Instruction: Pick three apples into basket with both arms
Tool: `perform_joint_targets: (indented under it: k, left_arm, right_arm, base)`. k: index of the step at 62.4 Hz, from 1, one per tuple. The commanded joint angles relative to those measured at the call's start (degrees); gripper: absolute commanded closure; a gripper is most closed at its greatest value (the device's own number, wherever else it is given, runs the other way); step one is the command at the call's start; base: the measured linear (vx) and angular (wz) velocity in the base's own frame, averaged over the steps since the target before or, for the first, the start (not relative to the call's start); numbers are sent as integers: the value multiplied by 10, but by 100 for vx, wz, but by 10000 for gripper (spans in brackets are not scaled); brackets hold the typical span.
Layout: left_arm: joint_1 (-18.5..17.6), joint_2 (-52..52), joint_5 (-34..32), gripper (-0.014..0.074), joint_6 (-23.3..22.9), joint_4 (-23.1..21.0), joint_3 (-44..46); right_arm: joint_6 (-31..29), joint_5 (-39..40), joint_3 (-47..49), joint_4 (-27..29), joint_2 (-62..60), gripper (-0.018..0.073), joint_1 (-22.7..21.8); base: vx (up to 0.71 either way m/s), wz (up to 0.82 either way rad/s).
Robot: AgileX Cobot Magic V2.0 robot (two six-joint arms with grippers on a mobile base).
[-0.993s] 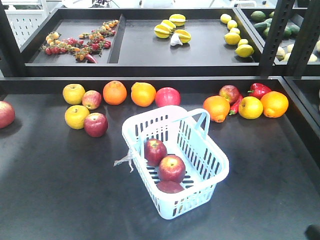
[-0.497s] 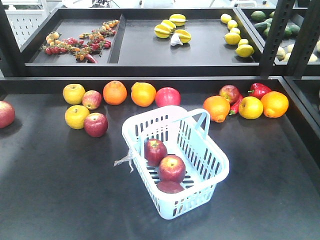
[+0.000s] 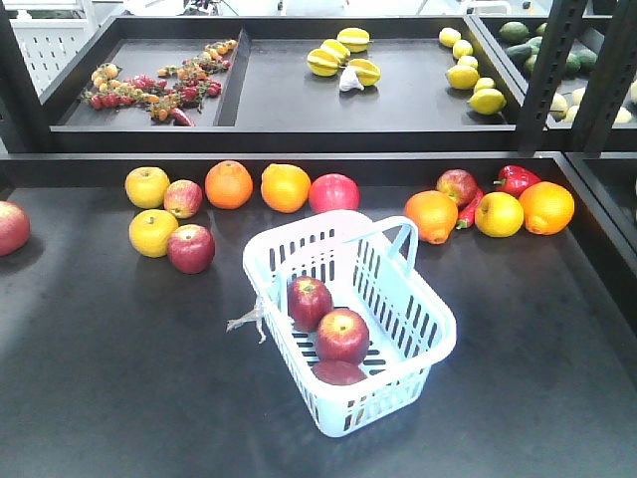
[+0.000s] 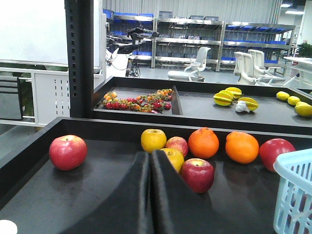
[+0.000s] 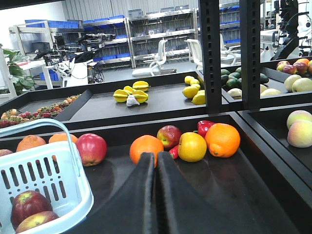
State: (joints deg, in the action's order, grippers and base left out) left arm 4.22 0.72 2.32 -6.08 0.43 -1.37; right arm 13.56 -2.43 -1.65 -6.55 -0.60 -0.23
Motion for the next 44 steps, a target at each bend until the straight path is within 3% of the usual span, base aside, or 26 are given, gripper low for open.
perform_joint_targets:
  k: [1, 44]
  left_arm:
    - [-1, 8, -46, 603, -1, -4, -14]
    - [-1, 8, -46, 603, -1, -4, -14]
  right_arm:
    - [-2, 45, -8, -6, -6, 561, -3]
    - [-2, 45, -8, -6, -6, 561, -3]
  base:
    - [0, 0]
    - [0, 0]
